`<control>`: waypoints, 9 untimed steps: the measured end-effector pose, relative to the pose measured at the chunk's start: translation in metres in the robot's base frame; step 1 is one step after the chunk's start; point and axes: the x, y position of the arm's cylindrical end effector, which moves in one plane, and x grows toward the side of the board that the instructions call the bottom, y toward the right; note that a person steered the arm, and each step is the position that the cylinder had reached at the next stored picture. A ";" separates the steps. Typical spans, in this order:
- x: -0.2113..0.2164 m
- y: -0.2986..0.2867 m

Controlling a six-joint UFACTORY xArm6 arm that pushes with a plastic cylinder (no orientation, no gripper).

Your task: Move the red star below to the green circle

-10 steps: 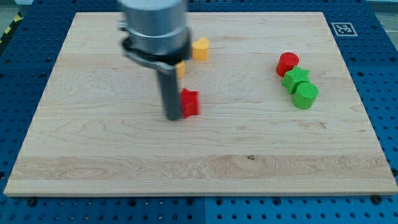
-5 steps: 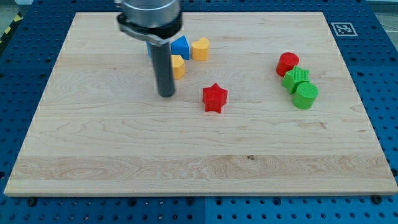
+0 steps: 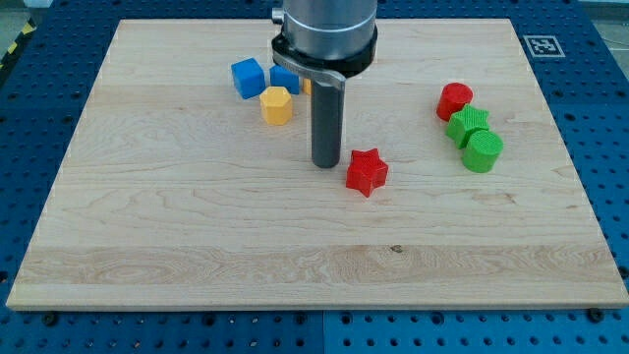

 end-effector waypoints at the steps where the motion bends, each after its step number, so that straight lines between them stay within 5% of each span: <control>1: 0.019 0.048; 2: 0.021 0.097; 4: 0.025 0.057; 7: 0.037 0.122; 9: 0.049 0.109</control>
